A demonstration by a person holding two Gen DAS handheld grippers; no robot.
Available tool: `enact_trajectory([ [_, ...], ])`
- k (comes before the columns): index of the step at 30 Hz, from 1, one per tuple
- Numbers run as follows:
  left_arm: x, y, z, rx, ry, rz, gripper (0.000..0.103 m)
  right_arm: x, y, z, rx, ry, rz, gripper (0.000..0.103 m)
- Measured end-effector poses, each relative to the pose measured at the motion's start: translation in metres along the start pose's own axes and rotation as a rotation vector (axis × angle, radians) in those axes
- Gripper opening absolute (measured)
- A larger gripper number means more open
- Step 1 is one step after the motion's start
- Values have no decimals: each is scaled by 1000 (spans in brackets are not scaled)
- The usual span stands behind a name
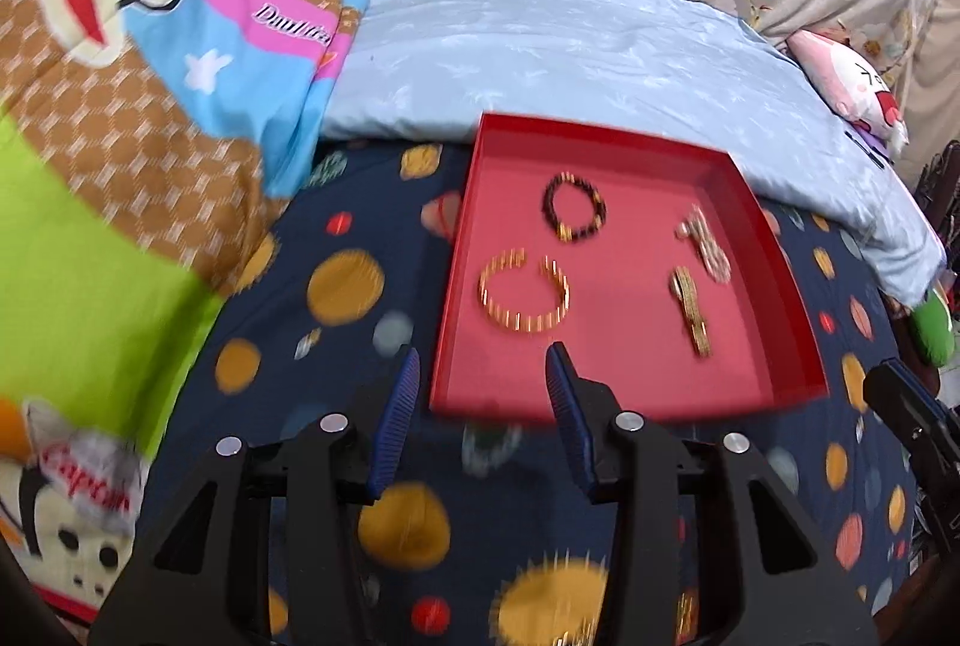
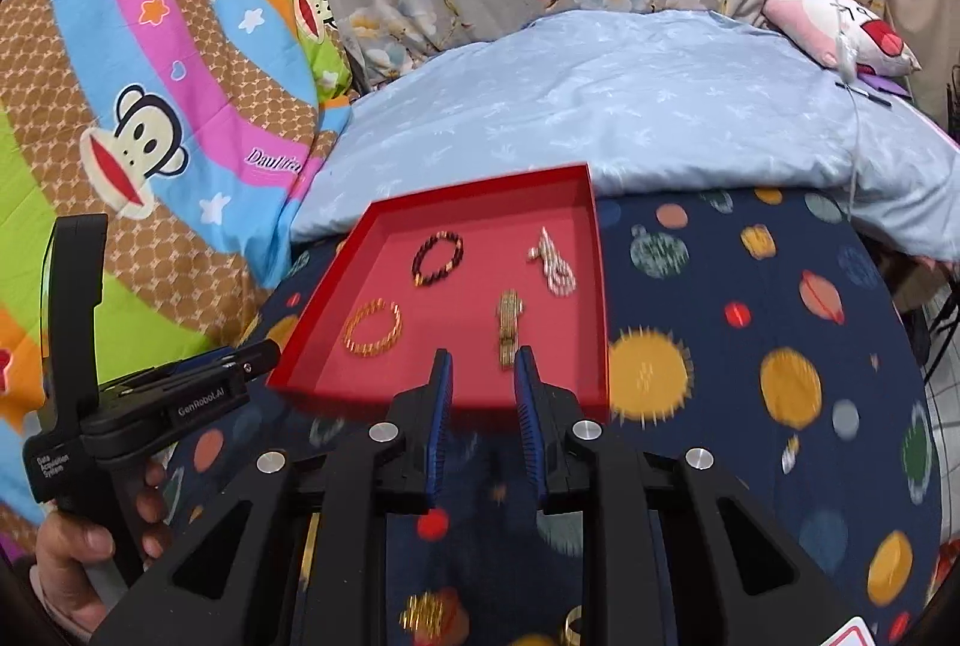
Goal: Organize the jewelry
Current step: 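Withdraw both tools from the tray toward the remaining jewelry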
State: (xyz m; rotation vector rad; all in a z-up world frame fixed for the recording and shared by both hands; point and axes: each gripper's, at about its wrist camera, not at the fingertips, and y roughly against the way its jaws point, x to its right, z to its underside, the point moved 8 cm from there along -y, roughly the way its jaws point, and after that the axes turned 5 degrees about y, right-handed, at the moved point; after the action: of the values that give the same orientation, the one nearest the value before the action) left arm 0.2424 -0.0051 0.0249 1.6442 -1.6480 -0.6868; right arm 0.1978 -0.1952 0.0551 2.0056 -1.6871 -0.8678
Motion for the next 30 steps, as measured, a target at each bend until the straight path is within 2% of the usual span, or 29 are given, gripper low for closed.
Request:
enact_trajectory([
  [7, -10, 32, 62, -41, -6, 8, 44, -1, 36, 70, -74, -34, 0, 22],
  [17, -20, 55, 143, -95, -45, 20, 48, 5, 51, 150, -177, -36, 54, 22],
  [22, -19, 53, 161, -119, -42, 28, 49, 15, 47, 159, -191, -54, 73, 22],
  [30, -19, 47, 163, -129, -35, 20, 49, 29, 21, 141, -186, -70, 97, 22],
])
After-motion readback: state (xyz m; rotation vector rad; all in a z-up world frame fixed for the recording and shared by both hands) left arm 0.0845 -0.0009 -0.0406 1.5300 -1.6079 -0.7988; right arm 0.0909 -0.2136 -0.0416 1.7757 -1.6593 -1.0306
